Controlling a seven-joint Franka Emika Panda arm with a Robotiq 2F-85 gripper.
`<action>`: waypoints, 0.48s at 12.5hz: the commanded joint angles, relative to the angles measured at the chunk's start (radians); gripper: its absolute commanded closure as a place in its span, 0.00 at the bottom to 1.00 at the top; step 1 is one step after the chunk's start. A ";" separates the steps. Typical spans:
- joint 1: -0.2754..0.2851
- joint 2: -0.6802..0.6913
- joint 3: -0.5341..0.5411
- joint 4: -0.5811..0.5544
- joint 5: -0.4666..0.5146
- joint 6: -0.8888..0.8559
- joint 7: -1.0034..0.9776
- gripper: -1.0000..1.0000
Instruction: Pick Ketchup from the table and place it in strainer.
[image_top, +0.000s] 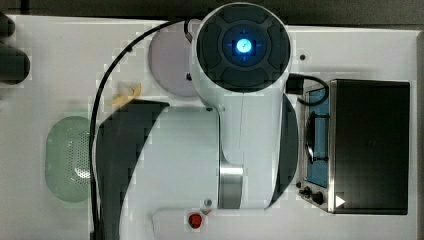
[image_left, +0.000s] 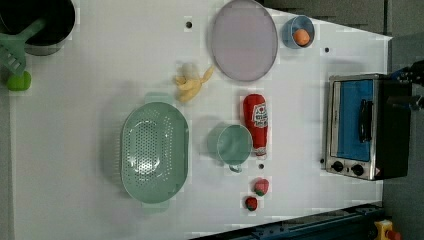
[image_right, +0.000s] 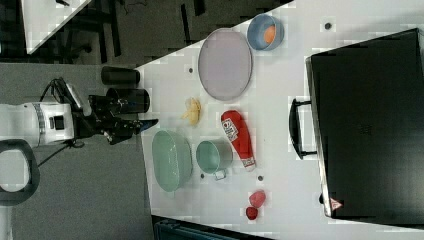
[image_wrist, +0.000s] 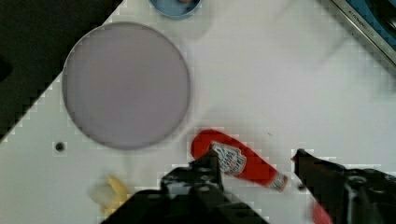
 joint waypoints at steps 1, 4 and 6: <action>-0.104 -0.216 0.058 -0.127 0.031 -0.137 -0.069 0.21; -0.102 -0.207 0.062 -0.159 0.032 -0.132 -0.079 0.00; -0.099 -0.180 0.076 -0.193 0.033 -0.101 -0.154 0.00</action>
